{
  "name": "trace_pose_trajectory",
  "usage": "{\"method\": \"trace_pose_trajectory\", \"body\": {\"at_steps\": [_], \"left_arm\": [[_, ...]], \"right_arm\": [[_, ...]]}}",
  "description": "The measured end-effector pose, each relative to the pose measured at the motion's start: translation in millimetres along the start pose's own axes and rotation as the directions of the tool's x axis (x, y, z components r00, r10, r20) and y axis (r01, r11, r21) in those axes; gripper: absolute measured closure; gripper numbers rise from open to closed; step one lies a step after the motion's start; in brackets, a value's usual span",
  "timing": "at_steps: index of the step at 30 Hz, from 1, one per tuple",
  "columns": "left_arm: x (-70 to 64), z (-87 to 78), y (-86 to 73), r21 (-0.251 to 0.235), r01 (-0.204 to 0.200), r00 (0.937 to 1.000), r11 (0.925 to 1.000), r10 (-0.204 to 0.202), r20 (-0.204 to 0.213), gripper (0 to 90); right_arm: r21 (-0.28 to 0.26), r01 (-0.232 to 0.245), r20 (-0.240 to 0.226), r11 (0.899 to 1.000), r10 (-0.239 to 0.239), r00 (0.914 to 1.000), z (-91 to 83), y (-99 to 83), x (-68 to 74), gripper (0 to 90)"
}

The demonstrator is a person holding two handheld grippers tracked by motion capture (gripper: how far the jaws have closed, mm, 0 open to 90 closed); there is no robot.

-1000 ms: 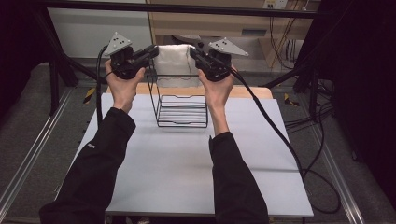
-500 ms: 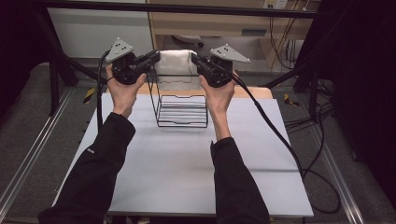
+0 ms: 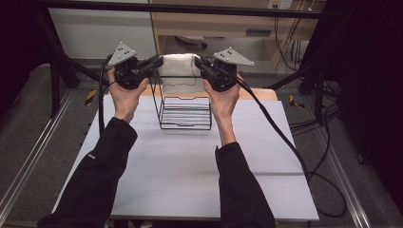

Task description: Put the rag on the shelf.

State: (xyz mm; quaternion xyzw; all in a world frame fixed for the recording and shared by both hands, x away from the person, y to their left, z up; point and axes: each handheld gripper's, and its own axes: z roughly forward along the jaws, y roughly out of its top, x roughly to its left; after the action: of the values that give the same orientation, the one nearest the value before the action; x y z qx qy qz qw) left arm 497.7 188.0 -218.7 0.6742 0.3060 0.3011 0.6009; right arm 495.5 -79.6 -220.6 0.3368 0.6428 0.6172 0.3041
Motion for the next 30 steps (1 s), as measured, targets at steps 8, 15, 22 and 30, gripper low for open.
{"method": "trace_pose_trajectory", "body": {"at_steps": [8,15,22,30], "left_arm": [[-5.3,-4.5,-5.0,0.000,0.003,0.9997,1.0000,-0.003,0.023,83.3],[-11.0,-10.7,-12.3,0.021,0.014,0.9991,0.9997,-0.015,0.039,82.6],[-16.3,-14.8,-21.4,0.057,0.003,0.9988,0.9984,-0.006,0.048,82.0],[-19.6,-17.8,-30.4,0.078,0.006,0.9982,0.9970,-0.011,0.058,81.0]], "right_arm": [[0.004,0.002,-0.018,1.000,-0.002,0.9998,-7.9,-7.0,-0.6,82.5],[0.021,0.014,-0.041,1.000,-0.013,0.9991,-15.4,-13.0,1.4,82.3],[0.049,0.053,-0.054,0.997,-0.050,0.9973,-22.3,-21.0,6.4,82.2],[0.067,0.053,-0.069,0.996,-0.049,0.9964,-26.3,-29.8,8.1,82.2]]}}
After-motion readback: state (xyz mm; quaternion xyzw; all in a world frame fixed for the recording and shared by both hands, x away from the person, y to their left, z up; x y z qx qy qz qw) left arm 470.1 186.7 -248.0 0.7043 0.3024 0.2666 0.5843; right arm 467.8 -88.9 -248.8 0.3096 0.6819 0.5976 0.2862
